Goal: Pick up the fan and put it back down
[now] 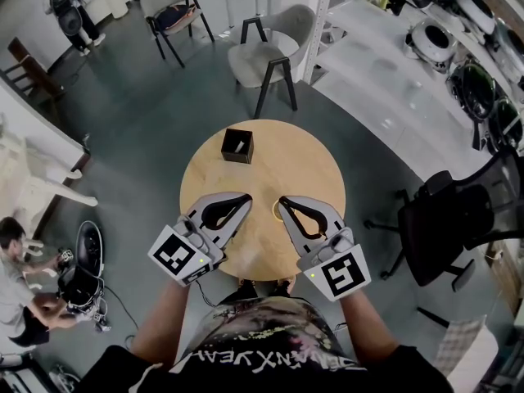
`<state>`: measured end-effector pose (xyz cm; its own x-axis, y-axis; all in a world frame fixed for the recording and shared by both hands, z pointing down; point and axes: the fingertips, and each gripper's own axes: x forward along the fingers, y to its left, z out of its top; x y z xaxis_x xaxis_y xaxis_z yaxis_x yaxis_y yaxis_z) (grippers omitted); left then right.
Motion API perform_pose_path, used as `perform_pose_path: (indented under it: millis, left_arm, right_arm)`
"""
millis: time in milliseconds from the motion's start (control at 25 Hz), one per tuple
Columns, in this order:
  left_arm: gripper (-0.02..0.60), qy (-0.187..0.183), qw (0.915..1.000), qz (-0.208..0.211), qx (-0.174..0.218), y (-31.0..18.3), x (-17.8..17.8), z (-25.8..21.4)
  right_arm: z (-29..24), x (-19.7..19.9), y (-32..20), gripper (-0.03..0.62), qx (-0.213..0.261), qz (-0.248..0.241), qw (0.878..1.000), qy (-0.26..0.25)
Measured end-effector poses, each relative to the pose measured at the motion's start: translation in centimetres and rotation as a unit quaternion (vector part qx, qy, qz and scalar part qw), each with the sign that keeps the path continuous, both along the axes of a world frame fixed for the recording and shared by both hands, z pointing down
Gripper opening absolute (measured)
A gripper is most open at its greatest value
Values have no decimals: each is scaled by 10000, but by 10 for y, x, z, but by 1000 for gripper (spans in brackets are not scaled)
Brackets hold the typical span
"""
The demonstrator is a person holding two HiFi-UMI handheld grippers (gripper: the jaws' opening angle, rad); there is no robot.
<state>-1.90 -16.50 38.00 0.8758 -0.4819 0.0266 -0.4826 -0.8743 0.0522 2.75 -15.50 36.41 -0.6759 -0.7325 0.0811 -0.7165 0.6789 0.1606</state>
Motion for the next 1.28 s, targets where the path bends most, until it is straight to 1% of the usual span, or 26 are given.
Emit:
perform_pose_path:
  millis: [320, 680, 1280]
  left_arm:
    - [14, 8, 10000, 3, 0, 0, 2, 0]
    - [14, 17, 10000, -5, -6, -1, 3, 1]
    - [13, 15, 10000, -19, -20, 0, 2, 3]
  right_arm:
    - [-1, -1, 1, 0, 55, -67, 10000, 8]
    - [2, 1, 1, -2, -28, -66, 10000, 20]
    - [2, 0, 0, -2, -34, -67, 10000, 44]
